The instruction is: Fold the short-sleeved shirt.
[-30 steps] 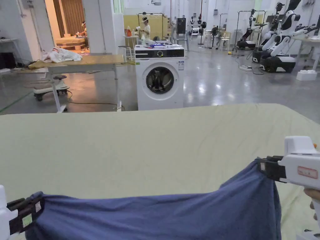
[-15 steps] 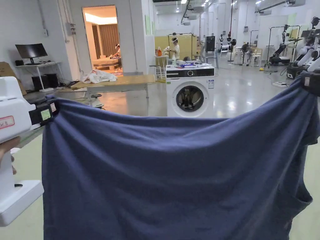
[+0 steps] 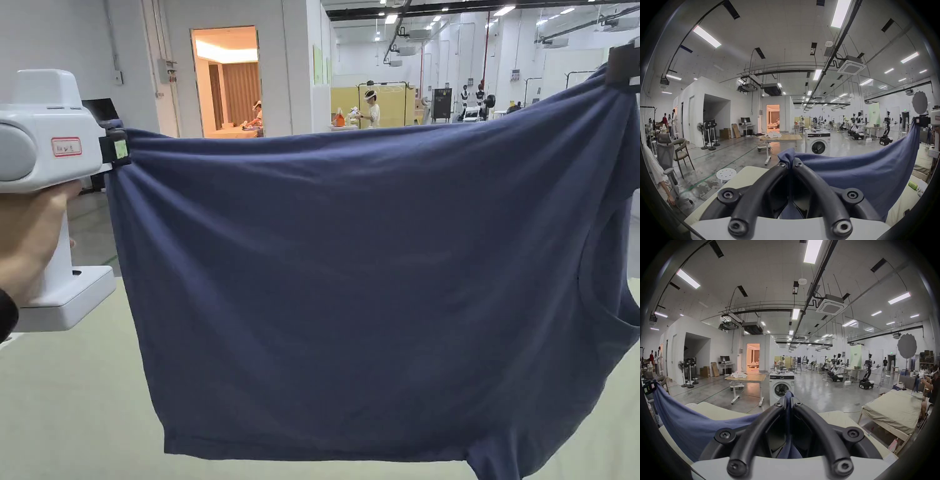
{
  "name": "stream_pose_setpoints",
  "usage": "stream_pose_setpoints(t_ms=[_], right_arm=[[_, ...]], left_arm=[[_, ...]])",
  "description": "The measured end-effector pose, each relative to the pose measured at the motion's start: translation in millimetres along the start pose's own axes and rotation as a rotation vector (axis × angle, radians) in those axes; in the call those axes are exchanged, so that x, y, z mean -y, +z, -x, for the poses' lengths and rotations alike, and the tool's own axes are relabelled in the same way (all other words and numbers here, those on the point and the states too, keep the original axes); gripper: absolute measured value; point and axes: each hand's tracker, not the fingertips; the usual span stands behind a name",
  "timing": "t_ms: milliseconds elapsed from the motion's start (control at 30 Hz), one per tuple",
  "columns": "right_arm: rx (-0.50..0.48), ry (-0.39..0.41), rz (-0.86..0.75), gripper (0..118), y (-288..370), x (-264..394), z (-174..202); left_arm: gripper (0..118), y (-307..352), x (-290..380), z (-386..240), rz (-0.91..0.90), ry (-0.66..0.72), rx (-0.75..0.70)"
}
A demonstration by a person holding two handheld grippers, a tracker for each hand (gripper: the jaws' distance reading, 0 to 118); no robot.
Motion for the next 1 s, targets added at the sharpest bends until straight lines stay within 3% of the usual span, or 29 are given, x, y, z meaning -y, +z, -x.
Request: stream_pose_setpoints(t_ms=[100,233,333,433,733,800,867,1000], right_arm=[[0.017,-0.064,-0.004,1,-24.2,-2.6,4.7],[0.047,0.08,0.009,1,-53.0,-4.3,15.3],[0.046,0.063,-0.002,1,-61.3,-0.7,14.9],[0.05,0.153,0.003,2,-64.6,8.8,16.4],[-0.012,0.029,0.155,2,-55.7,96.8,-4.2],[-0.04,-0.018,0.164,2,-39.8,116.7,-15.5],[-0.105,-0.118,0.158,2,-15.4,134.3,-31.5],[-0.115,-0.079,0.161,1,46.5,178.5,-51.2]], left_arm=[[0,-25.5,2.9,-6.1,0.009,0.003,-0.014],[0,-54.4,14.7,-16.2,0.056,-0.04,-0.015],[0,-69.5,26.0,-22.0,0.062,-0.046,-0.024],[0,-78.3,41.6,-23.6,0.082,-0.032,-0.016],[0,-50.3,127.3,-27.4,0.216,0.025,0.048],[0,-26.5,142.2,-24.3,0.223,0.032,0.072],[0,4.2,155.2,-18.5,0.214,0.045,0.103],[0,72.5,182.9,-4.3,0.236,0.067,0.169]])
